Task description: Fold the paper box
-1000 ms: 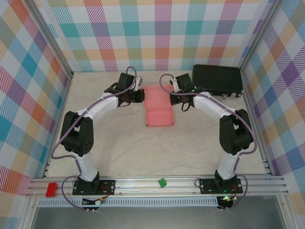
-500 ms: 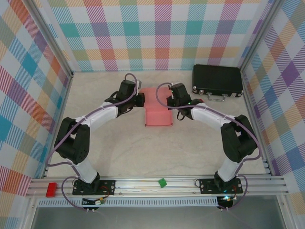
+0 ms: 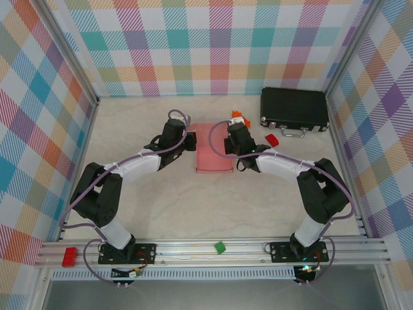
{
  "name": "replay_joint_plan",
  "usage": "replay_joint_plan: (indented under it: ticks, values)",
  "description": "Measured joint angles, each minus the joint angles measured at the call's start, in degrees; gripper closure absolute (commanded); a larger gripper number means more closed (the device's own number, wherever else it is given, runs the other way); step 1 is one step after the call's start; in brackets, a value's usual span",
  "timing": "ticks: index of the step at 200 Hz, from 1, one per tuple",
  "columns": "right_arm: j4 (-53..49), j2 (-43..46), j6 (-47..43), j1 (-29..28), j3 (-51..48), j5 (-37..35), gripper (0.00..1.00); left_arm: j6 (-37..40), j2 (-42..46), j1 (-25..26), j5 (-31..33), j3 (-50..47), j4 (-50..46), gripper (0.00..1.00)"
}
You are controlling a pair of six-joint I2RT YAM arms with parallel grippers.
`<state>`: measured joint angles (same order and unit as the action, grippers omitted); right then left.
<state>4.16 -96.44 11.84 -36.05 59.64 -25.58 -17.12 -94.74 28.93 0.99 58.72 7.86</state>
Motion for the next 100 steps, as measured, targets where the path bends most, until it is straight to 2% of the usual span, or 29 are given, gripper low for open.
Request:
replay_joint_plan:
  ticks: [100]
  values:
    - [1.9, 2.43, 1.7, -1.99, -3.8, -3.69, 0.98, 0.0, 2.69, 2.67, 3.02, -5.77, 5.95, 1.0]
